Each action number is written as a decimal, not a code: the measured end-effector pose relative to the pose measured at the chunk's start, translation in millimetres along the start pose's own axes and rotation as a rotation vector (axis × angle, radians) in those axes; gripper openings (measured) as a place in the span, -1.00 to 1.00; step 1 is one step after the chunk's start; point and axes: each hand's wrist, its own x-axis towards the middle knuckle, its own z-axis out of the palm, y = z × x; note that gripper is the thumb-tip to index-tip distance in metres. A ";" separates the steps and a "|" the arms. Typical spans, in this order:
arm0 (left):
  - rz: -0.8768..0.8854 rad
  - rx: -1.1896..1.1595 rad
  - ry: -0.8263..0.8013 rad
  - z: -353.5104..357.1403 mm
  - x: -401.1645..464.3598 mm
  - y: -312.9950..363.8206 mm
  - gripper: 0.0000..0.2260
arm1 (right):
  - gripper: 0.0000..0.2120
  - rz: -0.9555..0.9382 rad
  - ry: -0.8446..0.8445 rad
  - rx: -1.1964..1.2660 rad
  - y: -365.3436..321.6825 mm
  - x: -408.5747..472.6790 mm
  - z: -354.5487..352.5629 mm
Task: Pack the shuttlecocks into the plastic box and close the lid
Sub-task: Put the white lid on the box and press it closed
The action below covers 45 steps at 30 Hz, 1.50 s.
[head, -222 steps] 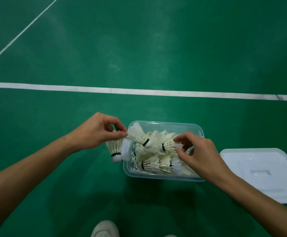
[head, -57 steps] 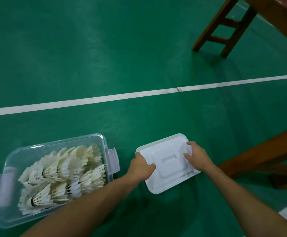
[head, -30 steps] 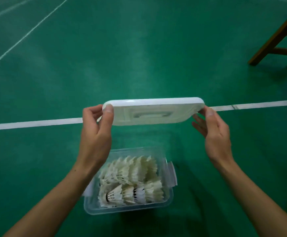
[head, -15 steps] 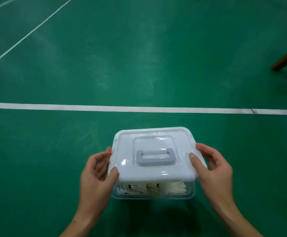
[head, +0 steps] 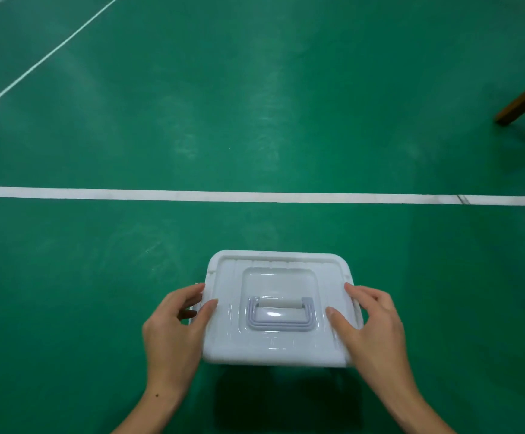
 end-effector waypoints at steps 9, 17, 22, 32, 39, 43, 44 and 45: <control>-0.053 0.100 -0.005 9.0 7.7 -12.9 -0.69 | -0.70 -0.020 0.066 -0.316 -6.9 4.9 12.8; -0.236 -0.090 -0.148 1.5 17.0 -26.2 -0.56 | -0.50 0.006 0.037 -0.278 1.1 6.4 7.1; -0.441 -0.280 -0.224 2.8 17.9 -26.9 -0.56 | -0.14 0.319 -0.117 -0.095 14.8 21.4 7.1; -0.470 -0.338 -0.132 7.9 14.8 -18.2 -0.66 | -0.72 0.329 -0.144 0.306 22.0 26.6 8.8; -0.421 -0.297 -0.063 15.9 9.1 -18.9 -0.60 | -0.64 0.206 -0.105 0.246 21.8 20.5 15.5; -0.371 -0.174 -0.014 20.7 8.7 -16.7 -0.64 | -0.67 0.140 -0.046 0.107 13.2 15.3 15.9; -0.327 -0.096 0.000 21.5 8.0 -14.1 -0.65 | -0.68 0.137 -0.038 0.084 12.1 15.1 16.4; -0.281 -0.021 0.011 21.6 7.3 -11.7 -0.67 | -0.69 0.131 -0.039 0.059 11.9 15.5 17.2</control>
